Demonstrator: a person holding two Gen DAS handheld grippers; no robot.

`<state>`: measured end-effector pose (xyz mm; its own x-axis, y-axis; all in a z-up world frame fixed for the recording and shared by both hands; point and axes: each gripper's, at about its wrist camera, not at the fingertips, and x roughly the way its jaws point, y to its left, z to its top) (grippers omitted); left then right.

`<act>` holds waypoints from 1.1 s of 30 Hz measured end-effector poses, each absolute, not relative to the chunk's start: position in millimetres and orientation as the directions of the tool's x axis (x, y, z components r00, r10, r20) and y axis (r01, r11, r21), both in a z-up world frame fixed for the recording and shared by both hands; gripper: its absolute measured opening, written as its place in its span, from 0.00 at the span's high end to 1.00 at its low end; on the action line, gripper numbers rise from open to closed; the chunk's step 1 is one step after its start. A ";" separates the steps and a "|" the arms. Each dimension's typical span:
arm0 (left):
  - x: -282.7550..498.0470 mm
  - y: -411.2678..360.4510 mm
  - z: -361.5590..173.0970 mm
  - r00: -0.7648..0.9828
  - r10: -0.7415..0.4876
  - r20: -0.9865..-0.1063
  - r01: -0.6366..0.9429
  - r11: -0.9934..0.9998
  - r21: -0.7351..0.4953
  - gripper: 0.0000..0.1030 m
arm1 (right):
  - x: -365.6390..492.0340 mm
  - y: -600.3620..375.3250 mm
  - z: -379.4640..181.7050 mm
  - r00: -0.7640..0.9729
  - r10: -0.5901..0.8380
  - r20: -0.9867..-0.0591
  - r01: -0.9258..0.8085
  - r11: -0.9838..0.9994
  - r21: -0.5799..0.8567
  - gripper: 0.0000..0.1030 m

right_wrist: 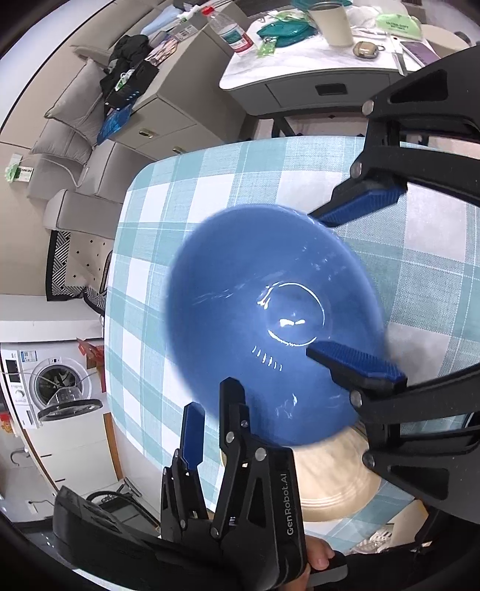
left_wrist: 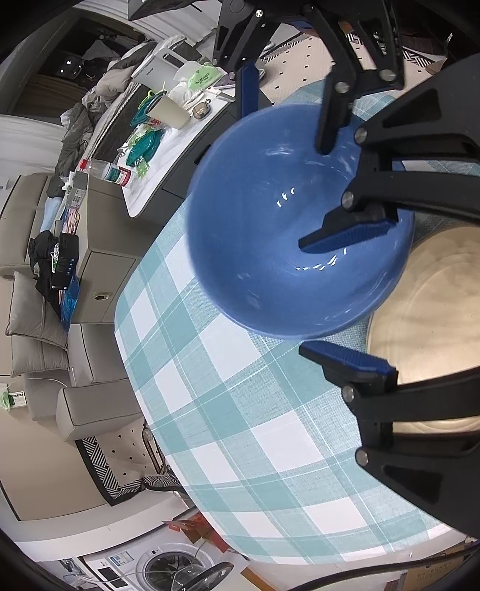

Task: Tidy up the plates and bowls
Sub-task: 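Lower the nested blue bowls toward the beige plates with both grippers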

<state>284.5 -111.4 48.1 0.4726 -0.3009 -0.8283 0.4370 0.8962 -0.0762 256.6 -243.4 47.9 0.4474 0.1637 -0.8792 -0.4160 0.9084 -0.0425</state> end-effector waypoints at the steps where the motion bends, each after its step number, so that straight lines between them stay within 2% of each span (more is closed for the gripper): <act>1: 284.0 -110.8 48.9 0.476 -0.302 -0.826 0.437 0.896 -0.076 0.49 | 256.2 -244.0 49.2 0.452 0.170 -0.876 -0.420 0.907 -0.041 0.27; 3: 282.2 -109.1 50.9 0.484 -0.306 -0.820 0.436 0.897 -0.077 0.43 | 255.9 -244.3 50.3 0.458 0.174 -0.872 -0.423 0.905 -0.041 0.24; 11: 281.5 -98.8 50.1 0.490 -0.327 -0.808 0.414 0.903 -0.114 0.41 | 255.8 -256.4 50.6 0.467 0.229 -0.854 -0.407 0.913 0.022 0.18; 13: 280.6 -96.7 49.7 0.496 -0.325 -0.805 0.405 0.907 -0.117 0.33 | 255.8 -259.6 51.1 0.478 0.245 -0.844 -0.400 0.916 0.039 0.17; 14: 279.8 -95.9 50.0 0.504 -0.324 -0.801 0.401 0.909 -0.115 0.22 | 255.9 -261.8 51.1 0.485 0.250 -0.838 -0.393 0.918 0.046 0.15; 15: 278.4 -95.0 50.5 0.515 -0.323 -0.794 0.397 0.911 -0.112 0.18 | 255.9 -263.8 51.2 0.493 0.255 -0.832 -0.387 0.920 0.053 0.13; 22: 272.7 -91.5 50.6 0.537 -0.319 -0.781 0.387 0.916 -0.108 0.14 | 256.4 -279.5 48.5 0.510 0.320 -0.798 -0.360 0.923 0.139 0.01; 33: 265.2 -86.3 47.1 0.590 -0.282 -0.757 0.334 0.938 -0.089 0.07 | 252.8 -287.0 44.6 0.522 0.380 -0.763 -0.364 0.909 0.203 0.01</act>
